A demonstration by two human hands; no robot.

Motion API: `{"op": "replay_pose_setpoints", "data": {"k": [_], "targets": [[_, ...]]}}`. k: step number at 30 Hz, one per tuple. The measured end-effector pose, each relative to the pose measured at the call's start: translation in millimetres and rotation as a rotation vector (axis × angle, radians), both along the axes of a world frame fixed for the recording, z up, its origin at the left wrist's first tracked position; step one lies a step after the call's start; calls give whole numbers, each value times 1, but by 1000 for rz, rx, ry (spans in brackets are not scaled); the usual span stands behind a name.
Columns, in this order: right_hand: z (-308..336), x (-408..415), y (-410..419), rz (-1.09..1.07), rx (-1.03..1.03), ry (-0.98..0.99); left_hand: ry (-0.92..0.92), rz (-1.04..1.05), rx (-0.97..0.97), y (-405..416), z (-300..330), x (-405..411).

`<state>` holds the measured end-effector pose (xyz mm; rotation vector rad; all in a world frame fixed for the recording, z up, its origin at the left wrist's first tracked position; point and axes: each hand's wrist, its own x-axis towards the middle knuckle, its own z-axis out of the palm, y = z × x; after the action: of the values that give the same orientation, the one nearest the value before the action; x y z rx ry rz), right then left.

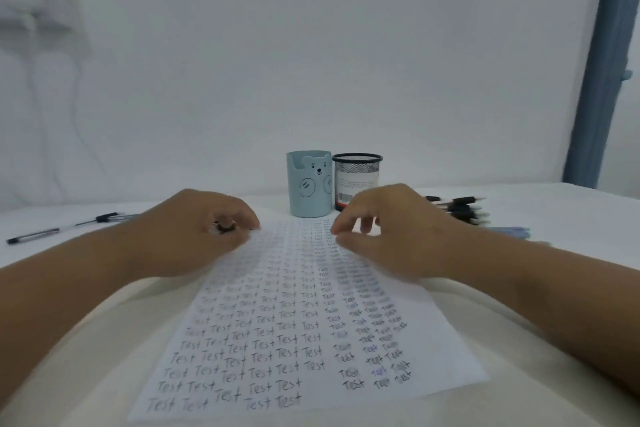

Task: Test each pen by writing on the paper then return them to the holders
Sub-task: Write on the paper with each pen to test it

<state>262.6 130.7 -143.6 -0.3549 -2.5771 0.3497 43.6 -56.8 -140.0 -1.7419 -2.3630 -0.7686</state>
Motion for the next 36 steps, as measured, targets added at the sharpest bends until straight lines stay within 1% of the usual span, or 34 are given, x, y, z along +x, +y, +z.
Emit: {"op": "replay_pose_setpoints", "data": {"k": [4,6,8,13,16,24,27,29,31,33,36], "targets": [[-7,-9,-19,120,17,-76,108,146,-88,-14,1,-38],[-11,-10,-21,164,39,-113,119,200,-140,-18,-2,-54],[-14,-10,-20,199,63,-125,100,225,-149,-19,-5,-62],[-15,-9,-17,198,65,-141,116,237,-43,-15,-7,-68],[-14,-9,-17,206,67,-135,108,254,-37,-16,-10,-72],[-14,-8,-14,217,49,-140,107,166,97,-13,-16,-76],[-15,-7,-13,222,38,-143,83,146,99,-13,-14,-70],[-16,-8,-12,221,39,-139,105,193,98,-15,-11,-73],[-15,-8,-13,221,41,-137,109,266,22,-18,-8,-75],[-15,-8,-13,223,40,-141,60,299,-55,-21,-9,-75],[-15,-8,-12,223,38,-141,26,284,-54,-23,-10,-76]]}}
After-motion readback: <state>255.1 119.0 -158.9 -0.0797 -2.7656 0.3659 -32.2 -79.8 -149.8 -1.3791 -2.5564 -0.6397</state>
